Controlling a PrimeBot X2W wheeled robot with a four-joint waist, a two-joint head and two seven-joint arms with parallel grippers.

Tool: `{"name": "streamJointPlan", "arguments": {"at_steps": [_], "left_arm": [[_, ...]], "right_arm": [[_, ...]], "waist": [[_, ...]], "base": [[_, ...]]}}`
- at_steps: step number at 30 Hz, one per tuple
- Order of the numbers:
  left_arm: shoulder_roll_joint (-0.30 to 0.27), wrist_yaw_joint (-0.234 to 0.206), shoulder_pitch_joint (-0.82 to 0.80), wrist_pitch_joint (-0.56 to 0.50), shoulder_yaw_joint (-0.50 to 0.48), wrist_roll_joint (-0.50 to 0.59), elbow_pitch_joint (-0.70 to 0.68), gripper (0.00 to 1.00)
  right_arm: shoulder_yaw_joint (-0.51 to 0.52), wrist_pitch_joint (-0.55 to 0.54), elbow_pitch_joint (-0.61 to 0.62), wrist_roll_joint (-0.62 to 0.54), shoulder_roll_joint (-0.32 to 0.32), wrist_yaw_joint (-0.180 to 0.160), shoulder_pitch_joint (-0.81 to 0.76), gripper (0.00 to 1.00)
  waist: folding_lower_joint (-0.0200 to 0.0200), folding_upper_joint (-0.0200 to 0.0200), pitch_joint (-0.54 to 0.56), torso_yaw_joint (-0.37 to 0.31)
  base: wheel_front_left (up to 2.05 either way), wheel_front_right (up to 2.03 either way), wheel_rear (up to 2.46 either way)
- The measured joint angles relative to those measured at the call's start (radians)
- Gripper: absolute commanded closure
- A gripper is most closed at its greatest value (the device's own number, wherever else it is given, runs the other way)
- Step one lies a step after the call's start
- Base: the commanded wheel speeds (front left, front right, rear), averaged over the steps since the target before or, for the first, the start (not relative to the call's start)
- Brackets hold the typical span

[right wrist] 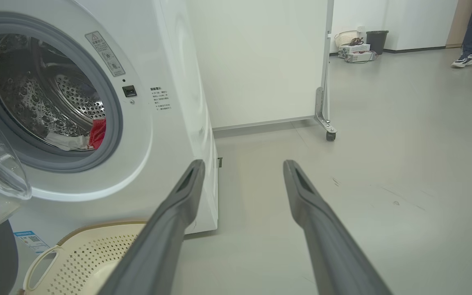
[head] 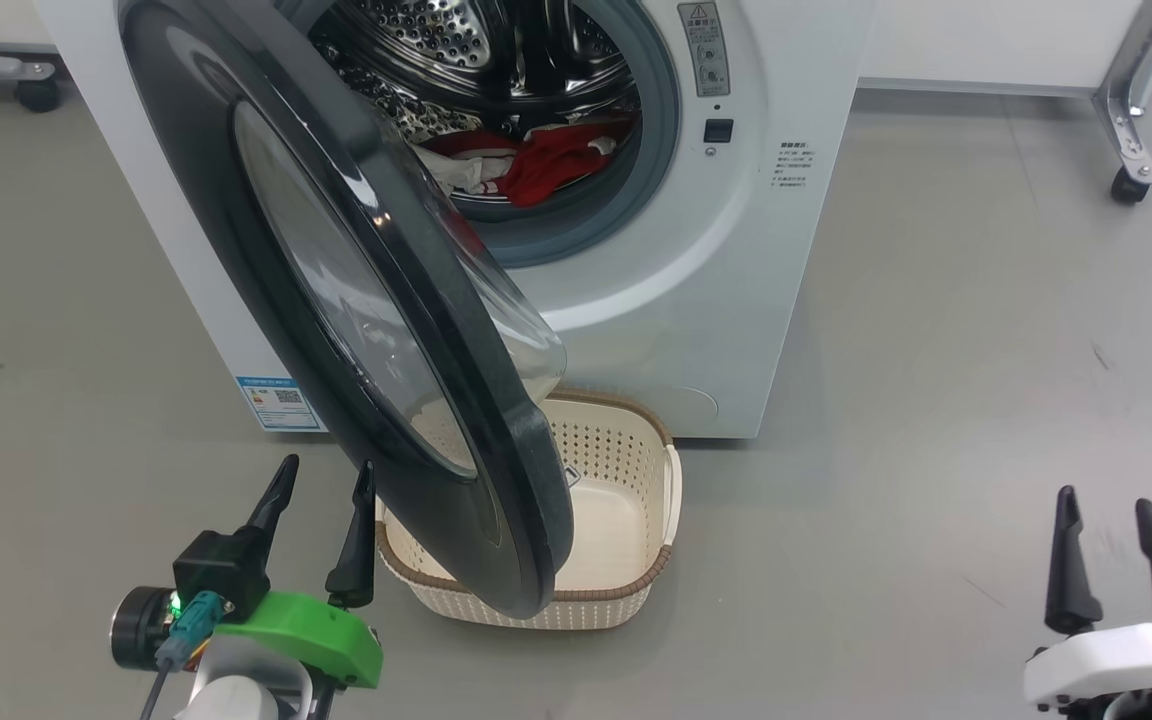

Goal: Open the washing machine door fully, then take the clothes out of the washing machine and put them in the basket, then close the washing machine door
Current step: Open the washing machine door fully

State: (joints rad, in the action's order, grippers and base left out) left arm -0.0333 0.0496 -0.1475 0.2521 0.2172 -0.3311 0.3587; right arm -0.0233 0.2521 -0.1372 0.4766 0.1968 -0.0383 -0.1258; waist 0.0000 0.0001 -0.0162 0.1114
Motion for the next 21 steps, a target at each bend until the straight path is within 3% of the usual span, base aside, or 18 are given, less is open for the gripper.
{"name": "streamJointPlan", "arguments": {"at_steps": [21], "left_arm": [[0.0, 0.0, 0.006, 0.0, -0.003, 0.0, 0.012, 0.0]], "right_arm": [[-0.055, 0.0, -0.036, -0.069, -0.059, -0.016, -0.011, 0.0]], "waist": [[0.0, 0.0, 0.009, -0.005]], "base": [[0.0, 0.0, 0.0]]}}
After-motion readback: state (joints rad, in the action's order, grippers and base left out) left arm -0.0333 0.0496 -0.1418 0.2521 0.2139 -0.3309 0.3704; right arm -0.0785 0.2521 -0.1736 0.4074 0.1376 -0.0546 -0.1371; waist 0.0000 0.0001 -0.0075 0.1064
